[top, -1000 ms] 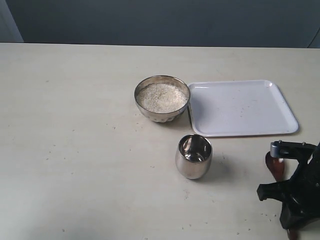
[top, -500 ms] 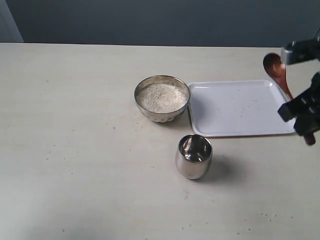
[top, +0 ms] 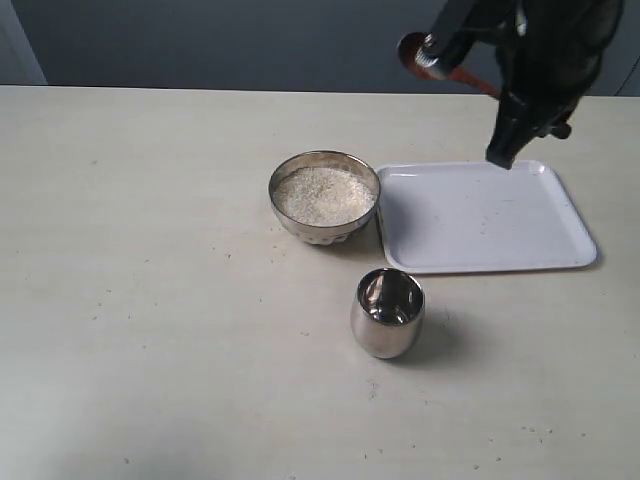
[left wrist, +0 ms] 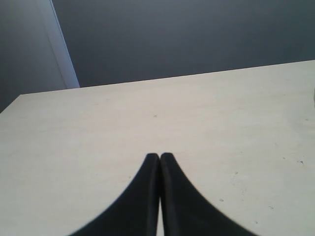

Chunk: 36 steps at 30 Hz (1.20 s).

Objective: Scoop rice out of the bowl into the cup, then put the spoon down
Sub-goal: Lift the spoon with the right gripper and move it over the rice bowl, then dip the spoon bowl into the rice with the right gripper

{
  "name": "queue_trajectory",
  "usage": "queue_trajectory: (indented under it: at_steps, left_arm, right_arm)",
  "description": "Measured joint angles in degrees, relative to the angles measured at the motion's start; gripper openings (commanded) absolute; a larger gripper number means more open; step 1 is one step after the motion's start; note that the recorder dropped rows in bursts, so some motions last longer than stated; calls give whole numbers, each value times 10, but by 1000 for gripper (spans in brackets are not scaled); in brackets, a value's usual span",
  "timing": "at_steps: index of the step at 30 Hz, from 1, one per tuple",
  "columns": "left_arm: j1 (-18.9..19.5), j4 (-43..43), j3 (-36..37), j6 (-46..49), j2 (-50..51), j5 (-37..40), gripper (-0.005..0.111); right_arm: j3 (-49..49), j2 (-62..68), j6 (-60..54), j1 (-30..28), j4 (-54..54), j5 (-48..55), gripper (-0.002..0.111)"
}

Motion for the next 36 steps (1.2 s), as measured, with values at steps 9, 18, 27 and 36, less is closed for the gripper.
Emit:
queue_trajectory:
  at_steps: [9,18,27,36]
  left_arm:
    - [0,0,0,0,0,0,1]
    - [0,0,0,0,0,0,1]
    - [0,0,0,0,0,0,1]
    - [0,0,0,0,0,0,1]
  right_arm:
    - [-8,162,-3,86,-200,1,0]
    - [-12,262,56,124,-324,1,0]
    - [-75,282,66,143,-357,-10,0]
    - [-87,282,17,144,-315,-13,0]
